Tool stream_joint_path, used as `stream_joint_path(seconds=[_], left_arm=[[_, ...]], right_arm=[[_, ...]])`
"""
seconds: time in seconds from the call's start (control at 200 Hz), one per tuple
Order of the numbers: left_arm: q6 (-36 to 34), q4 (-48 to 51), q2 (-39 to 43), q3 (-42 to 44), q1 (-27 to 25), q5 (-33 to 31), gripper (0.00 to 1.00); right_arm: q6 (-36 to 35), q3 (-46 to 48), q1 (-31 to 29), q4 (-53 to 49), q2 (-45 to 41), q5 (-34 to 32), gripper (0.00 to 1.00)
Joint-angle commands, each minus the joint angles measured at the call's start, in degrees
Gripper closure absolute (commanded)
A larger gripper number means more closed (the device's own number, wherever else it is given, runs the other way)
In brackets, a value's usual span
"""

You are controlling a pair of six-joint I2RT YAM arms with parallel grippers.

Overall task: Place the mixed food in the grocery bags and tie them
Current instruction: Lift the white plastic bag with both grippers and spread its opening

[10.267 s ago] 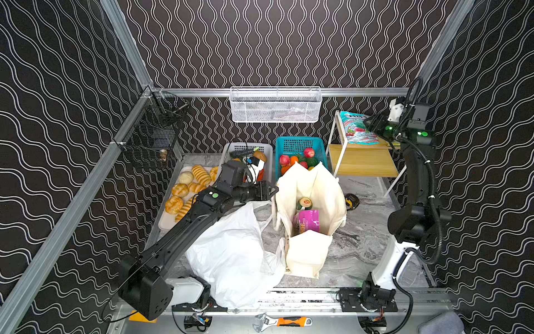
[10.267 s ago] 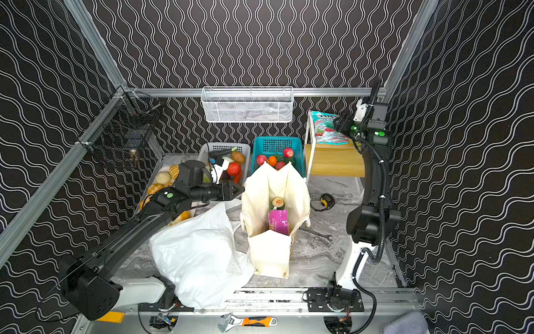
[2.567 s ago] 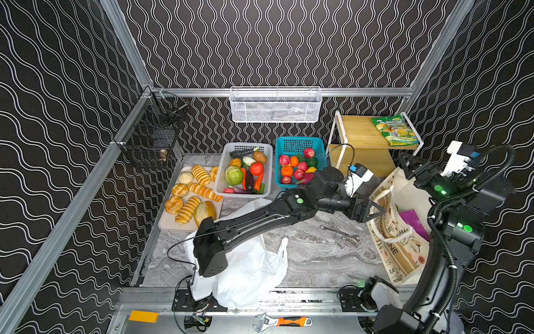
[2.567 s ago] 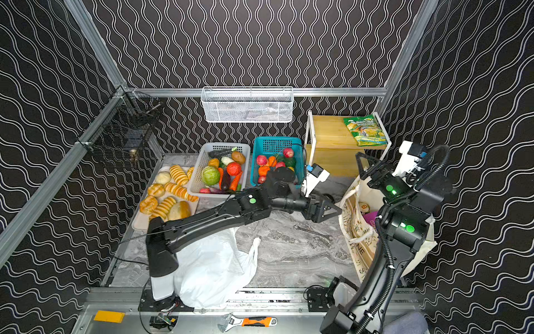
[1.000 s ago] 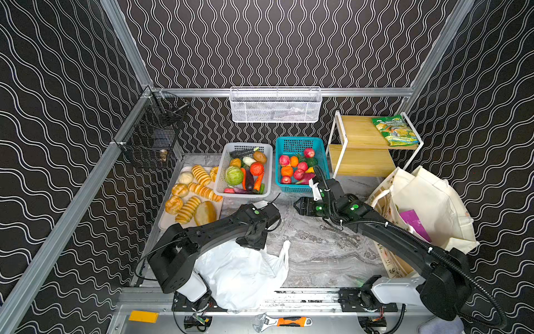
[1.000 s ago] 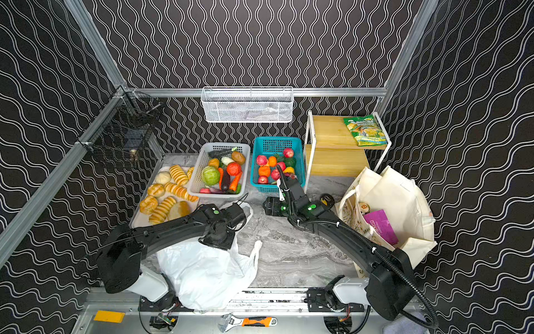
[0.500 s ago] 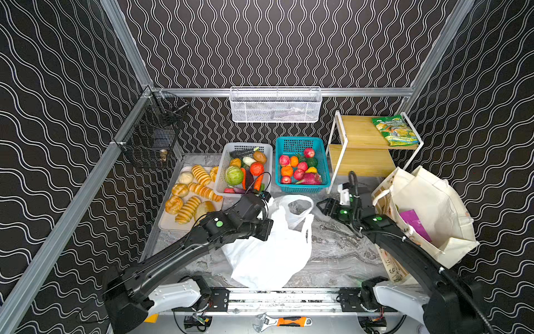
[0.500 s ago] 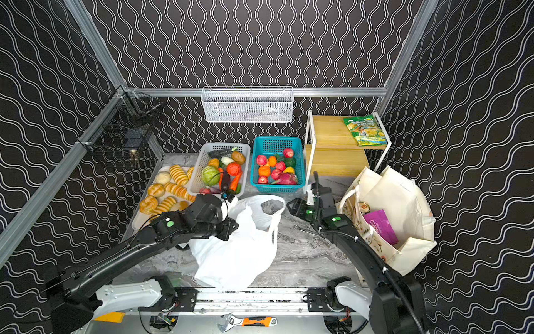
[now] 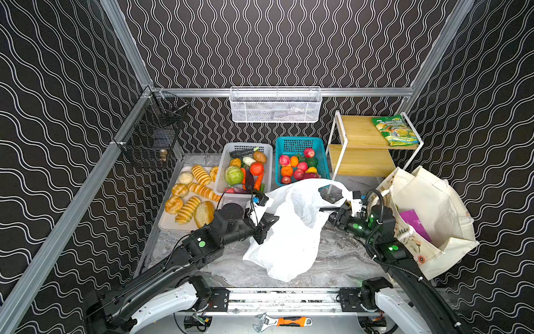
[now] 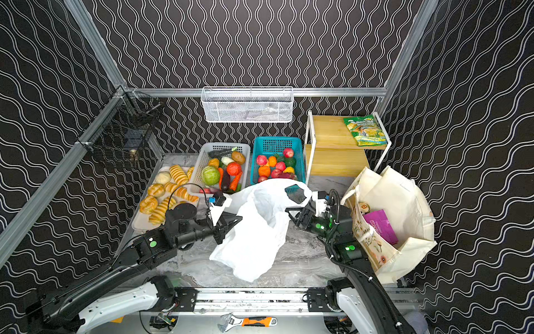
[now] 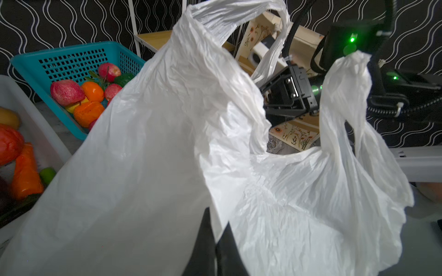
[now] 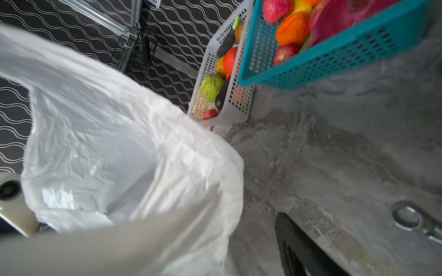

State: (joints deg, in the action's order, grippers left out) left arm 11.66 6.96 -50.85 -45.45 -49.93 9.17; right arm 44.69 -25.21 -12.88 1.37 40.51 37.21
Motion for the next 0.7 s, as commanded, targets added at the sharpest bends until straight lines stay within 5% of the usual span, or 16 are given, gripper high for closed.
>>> stream_joint_path(seconds=[0.0, 0.245, 0.335, 0.465, 0.556, 0.611, 0.696], left_arm=[[1.8, -7.9, -0.6, 1.0, 0.0, 1.2, 1.00], [7.2, -16.2, -2.1, 3.9, 0.0, 4.4, 1.00], [8.0, -17.9, -2.4, 4.4, 0.0, 4.8, 1.00], [8.0, -15.9, -2.6, 4.0, 0.1, 3.5, 1.00], [8.9, -9.6, -3.3, 2.0, 0.1, -1.4, 0.63], [9.3, -5.2, -3.8, -0.1, 0.1, -4.7, 0.38], [9.5, 0.4, -3.6, -3.5, 0.1, -9.9, 0.26]], right_arm=[[7.6, 3.4, -1.8, 5.5, -1.4, 0.2, 0.13], [15.1, 9.6, -7.8, 21.9, 4.9, -7.1, 0.17], [15.7, 9.4, -8.6, 28.3, 9.2, -7.0, 0.25], [10.9, 4.3, -8.6, 22.7, 12.5, -8.6, 0.71], [6.3, -0.5, -8.7, 11.4, 10.8, -14.0, 1.00], [3.1, -4.7, -8.7, 1.5, 10.2, -17.9, 1.00], [-2.8, -13.1, -8.7, -12.9, 11.3, -21.7, 1.00]])
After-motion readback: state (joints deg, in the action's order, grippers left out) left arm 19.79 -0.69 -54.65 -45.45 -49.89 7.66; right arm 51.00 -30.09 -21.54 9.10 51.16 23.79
